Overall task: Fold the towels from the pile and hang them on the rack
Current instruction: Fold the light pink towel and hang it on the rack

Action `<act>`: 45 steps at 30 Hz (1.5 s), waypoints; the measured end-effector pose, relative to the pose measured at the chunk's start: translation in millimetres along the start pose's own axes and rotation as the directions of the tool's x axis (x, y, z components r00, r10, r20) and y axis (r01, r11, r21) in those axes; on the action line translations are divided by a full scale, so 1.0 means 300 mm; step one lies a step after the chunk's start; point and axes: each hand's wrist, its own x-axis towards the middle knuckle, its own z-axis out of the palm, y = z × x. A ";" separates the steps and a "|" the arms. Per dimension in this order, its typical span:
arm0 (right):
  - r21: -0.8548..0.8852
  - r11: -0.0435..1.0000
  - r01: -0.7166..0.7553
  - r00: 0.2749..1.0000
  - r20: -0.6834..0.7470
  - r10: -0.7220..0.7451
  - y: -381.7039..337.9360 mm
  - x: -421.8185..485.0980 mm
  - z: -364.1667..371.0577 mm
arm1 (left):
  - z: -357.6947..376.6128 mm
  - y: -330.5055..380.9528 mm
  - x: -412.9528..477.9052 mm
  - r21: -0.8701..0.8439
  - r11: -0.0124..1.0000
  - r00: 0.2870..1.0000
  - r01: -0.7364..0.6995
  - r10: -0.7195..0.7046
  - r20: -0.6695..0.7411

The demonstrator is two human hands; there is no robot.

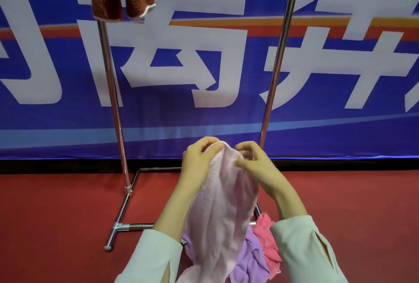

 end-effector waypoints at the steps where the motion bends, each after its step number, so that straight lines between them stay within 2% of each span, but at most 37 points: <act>1: 0.016 0.999 0.028 0.992 0.119 -0.030 0.001 -0.005 0.005 | 0.010 0.008 -0.008 0.007 1.000 0.998 -0.015 0.014 0.060; 3: -0.036 0.995 0.097 0.973 0.213 -0.087 0.003 -0.011 0.013 | 0.025 0.006 -0.016 0.026 0.999 0.992 -0.021 0.017 0.128; 6: -0.127 0.978 0.166 0.986 0.051 -0.161 -0.002 -0.008 0.010 | 0.009 -0.016 -0.001 0.024 1.000 0.996 0.010 -0.012 0.088; 9: 0.080 0.984 0.157 0.976 -0.165 -0.142 -0.016 -0.003 -0.010 | -0.013 -0.046 0.008 -0.050 0.988 0.984 0.147 -0.141 0.109; 11: 0.198 0.971 0.132 0.976 -0.195 -0.093 -0.029 -0.003 -0.021 | -0.016 -0.051 0.002 -0.142 0.966 0.974 0.216 -0.203 0.103; 14: 0.099 0.990 0.098 0.993 -0.072 -0.091 -0.033 -0.010 -0.006 | -0.006 -0.021 0.001 -0.286 0.945 0.987 0.159 -0.149 0.057; 17: 0.065 0.990 0.127 0.981 0.142 -0.135 -0.035 -0.028 0.022 | 0.017 0.020 -0.009 -0.181 0.981 0.997 0.064 -0.053 0.061; 19: 0.113 0.985 0.134 0.966 0.205 -0.155 -0.035 -0.031 0.026 | 0.029 0.020 -0.010 -0.092 0.993 0.997 0.067 -0.062 0.055; 22: 0.018 0.978 0.210 0.973 0.091 -0.211 -0.028 -0.024 0.015 | 0.023 0.000 0.000 -0.134 0.985 0.994 0.109 -0.112 -0.019; 23: -0.014 0.973 0.230 0.972 0.056 -0.229 -0.021 -0.021 0.012 | 0.019 -0.001 -0.002 -0.200 0.969 0.989 0.142 -0.148 -0.011; 25: 0.006 0.968 0.249 0.968 -0.011 -0.249 -0.020 -0.018 0.016 | 0.013 -0.011 -0.004 -0.310 0.926 0.976 0.216 -0.197 0.092; 26: 0.052 0.966 0.253 0.967 -0.055 -0.251 -0.025 -0.017 0.019 | 0.009 -0.021 -0.007 -0.301 0.919 0.963 0.253 -0.210 0.167; 28: 0.201 0.949 0.243 0.963 -0.164 -0.211 -0.041 -0.011 0.020 | -0.009 -0.063 -0.011 -0.137 0.950 0.922 0.281 -0.228 0.313; 30: 0.342 0.918 0.202 0.955 -0.276 -0.108 -0.055 -0.001 0.007 | -0.034 -0.112 -0.022 0.001 0.957 0.877 0.291 -0.267 0.399; 31: 0.403 0.897 0.181 0.949 -0.311 -0.051 -0.055 0.004 0.001 | -0.046 -0.130 -0.023 0.010 0.950 0.876 0.311 -0.291 0.386; 33: 0.435 0.890 0.135 0.943 -0.332 0.019 -0.050 0.010 0.003 | -0.060 -0.137 -0.019 -0.080 0.950 0.929 0.302 -0.274 0.250; 36: 0.225 0.972 0.064 0.959 -0.284 0.002 -0.043 0.001 0.033 | -0.054 -0.072 0.001 -0.291 0.926 0.971 0.239 -0.226 0.077; 39: 0.177 0.977 0.117 0.991 -0.084 -0.104 -0.065 -0.017 0.046 | -0.029 0.022 0.007 -0.253 0.960 0.993 0.116 -0.107 0.047; 41: 0.124 0.984 0.130 0.985 0.099 -0.142 -0.070 -0.026 0.046 | -0.023 0.053 0.008 -0.225 0.973 0.997 0.060 -0.049 0.055; 42: 0.060 0.986 0.153 0.978 0.137 -0.160 -0.069 -0.030 0.047 | -0.024 0.059 0.008 -0.219 0.974 0.997 0.052 -0.040 0.059; 45: 0.031 0.981 0.193 0.979 0.059 -0.194 -0.054 -0.028 0.059 | -0.045 0.036 0.011 -0.209 0.975 0.995 0.079 -0.065 0.076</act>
